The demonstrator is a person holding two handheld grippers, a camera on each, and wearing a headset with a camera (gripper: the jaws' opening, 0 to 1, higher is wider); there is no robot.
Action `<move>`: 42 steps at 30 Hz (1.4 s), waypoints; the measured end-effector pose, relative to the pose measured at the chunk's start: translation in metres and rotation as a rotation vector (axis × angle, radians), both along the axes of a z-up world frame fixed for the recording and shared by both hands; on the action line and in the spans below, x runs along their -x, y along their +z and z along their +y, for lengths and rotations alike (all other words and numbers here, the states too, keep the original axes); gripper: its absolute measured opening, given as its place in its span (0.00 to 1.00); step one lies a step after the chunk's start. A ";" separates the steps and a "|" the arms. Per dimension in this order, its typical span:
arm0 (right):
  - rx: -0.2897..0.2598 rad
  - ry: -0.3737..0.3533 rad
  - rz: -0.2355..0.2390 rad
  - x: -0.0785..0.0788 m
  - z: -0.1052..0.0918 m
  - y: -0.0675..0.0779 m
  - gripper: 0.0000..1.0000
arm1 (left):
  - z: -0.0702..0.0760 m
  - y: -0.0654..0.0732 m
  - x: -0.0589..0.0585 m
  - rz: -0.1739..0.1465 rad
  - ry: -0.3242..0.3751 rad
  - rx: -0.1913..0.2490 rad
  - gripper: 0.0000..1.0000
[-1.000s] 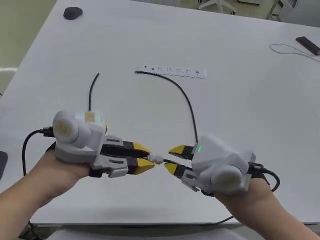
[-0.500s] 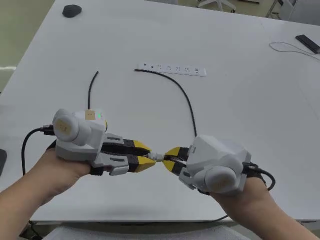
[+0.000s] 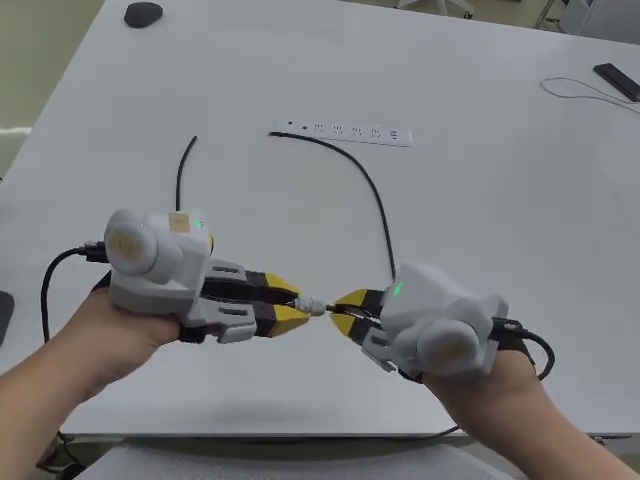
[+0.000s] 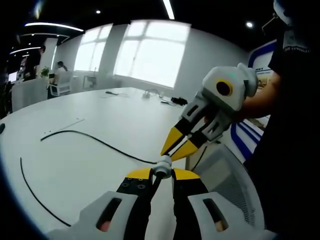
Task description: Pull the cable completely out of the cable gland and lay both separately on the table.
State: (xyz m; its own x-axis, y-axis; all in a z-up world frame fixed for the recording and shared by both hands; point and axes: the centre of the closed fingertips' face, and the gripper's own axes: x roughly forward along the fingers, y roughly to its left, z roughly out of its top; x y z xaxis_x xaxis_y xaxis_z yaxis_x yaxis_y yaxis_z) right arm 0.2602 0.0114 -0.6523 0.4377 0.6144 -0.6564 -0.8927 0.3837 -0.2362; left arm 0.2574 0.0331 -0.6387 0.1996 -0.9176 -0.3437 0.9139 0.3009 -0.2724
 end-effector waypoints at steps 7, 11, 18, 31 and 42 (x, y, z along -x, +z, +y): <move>-0.009 -0.049 0.025 -0.002 -0.009 -0.003 0.00 | 0.000 0.001 -0.001 -0.001 0.007 0.007 0.15; -0.010 -0.086 0.038 -0.003 -0.016 -0.007 0.00 | -0.001 0.002 0.000 0.000 0.010 0.010 0.15; -0.034 -0.192 0.088 -0.007 -0.034 -0.017 0.00 | -0.002 0.003 0.002 0.008 0.014 0.017 0.15; -0.084 -0.400 0.199 -0.012 -0.069 -0.044 0.00 | -0.006 0.002 0.006 0.016 0.017 0.016 0.15; -0.097 -0.445 0.218 -0.010 -0.078 -0.047 0.00 | -0.007 0.000 0.005 0.019 0.033 0.009 0.15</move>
